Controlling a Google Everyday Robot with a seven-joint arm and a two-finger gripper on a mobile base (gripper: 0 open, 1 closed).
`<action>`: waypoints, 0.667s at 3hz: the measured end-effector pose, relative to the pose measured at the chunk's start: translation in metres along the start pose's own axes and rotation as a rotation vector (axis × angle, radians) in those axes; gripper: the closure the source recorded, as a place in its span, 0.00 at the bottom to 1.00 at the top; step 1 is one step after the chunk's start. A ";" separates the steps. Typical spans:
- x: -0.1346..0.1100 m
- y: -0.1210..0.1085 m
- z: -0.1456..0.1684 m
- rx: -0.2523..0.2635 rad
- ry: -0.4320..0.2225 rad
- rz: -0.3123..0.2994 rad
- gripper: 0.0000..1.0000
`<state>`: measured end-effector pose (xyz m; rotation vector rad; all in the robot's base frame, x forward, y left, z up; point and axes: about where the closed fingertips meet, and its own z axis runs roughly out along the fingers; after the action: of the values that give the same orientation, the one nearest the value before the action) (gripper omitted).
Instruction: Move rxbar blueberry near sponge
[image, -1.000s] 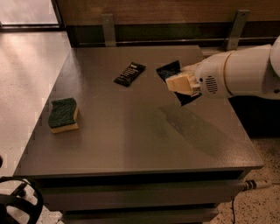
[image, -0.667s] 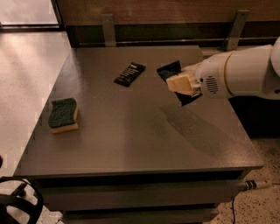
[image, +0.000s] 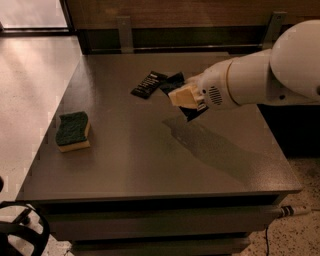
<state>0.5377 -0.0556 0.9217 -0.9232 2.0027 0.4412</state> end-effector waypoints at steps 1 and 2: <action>-0.007 0.031 0.032 -0.065 -0.004 -0.030 1.00; -0.013 0.070 0.053 -0.118 -0.011 -0.056 1.00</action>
Offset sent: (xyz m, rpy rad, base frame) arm -0.0355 0.1329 -0.0366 0.0320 0.0217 0.1969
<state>0.5200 0.0288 0.8999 -1.0444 1.9525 0.5361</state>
